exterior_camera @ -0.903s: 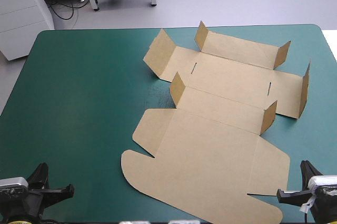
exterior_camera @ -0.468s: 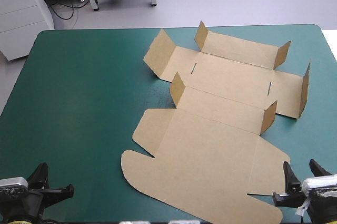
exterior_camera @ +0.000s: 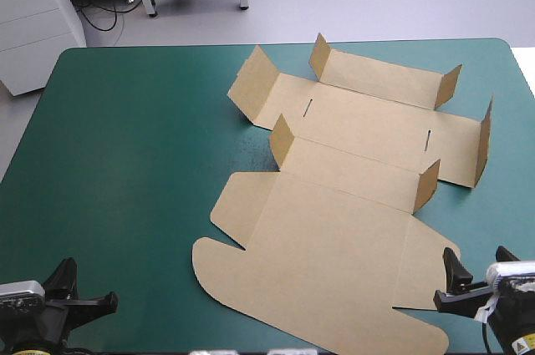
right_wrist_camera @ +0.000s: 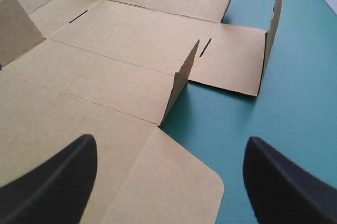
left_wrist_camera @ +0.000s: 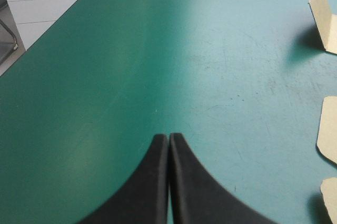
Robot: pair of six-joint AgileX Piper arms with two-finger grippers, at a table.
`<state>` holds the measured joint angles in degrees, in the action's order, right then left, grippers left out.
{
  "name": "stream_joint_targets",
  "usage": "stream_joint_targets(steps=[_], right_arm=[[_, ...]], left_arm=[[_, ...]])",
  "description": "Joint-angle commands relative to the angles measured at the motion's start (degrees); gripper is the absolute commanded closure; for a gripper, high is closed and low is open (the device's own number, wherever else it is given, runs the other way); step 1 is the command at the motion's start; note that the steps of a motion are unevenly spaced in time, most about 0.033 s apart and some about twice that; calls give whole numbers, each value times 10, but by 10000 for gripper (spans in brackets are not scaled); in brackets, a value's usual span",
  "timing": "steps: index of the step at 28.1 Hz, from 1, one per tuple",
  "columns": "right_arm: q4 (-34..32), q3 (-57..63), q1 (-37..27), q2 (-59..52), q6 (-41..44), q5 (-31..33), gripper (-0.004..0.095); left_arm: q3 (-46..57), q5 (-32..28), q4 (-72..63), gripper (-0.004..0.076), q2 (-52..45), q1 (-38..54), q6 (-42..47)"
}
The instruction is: Fold the box
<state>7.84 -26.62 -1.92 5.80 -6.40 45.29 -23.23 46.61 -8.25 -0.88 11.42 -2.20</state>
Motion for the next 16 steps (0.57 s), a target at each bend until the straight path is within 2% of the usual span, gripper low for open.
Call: stream_joint_targets(steps=[1, 10, 16], right_arm=[[4, -58, -3, 76, 37, -41, 195], [-2, -214, -3, 321, 93, 4, 195], [-1, -329, -3, 500, 126, 65, 197]], left_arm=[[-19, -40, -10, 756, -9, -4, 2], [-19, -40, -14, 756, -9, -4, -4], [-19, -40, -14, 756, -9, -4, -4]])
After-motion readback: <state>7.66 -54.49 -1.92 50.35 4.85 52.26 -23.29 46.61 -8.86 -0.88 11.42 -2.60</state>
